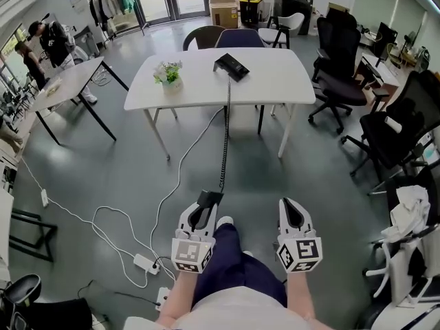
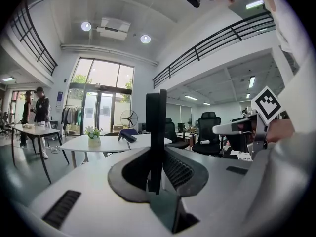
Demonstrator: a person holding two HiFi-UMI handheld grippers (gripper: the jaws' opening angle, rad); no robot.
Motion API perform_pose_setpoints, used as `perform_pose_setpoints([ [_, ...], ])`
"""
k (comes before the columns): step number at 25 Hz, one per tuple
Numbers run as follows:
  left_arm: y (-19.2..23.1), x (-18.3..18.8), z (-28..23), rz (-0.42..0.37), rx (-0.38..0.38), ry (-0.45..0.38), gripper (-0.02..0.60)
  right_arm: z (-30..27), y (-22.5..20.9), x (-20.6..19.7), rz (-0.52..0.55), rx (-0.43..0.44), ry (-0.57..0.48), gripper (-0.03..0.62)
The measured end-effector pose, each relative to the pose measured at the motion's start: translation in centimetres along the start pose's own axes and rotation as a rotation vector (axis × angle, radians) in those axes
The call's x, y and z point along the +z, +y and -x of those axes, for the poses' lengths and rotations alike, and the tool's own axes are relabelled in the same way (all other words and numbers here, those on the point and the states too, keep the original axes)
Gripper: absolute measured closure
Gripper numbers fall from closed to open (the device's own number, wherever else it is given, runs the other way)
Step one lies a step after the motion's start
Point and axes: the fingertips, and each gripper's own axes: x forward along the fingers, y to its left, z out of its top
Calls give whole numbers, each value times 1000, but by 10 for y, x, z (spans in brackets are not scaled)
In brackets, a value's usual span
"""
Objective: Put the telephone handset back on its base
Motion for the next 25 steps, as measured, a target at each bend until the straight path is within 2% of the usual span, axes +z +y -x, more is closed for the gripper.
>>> perform_pose_setpoints([
  [15,-2,-3,-21,26,39,33,499,-23,-17,2,-20,44,28,553],
  [25,30,4,-69,47,56,37,499,-84,-27,20,-10,72,26,553],
])
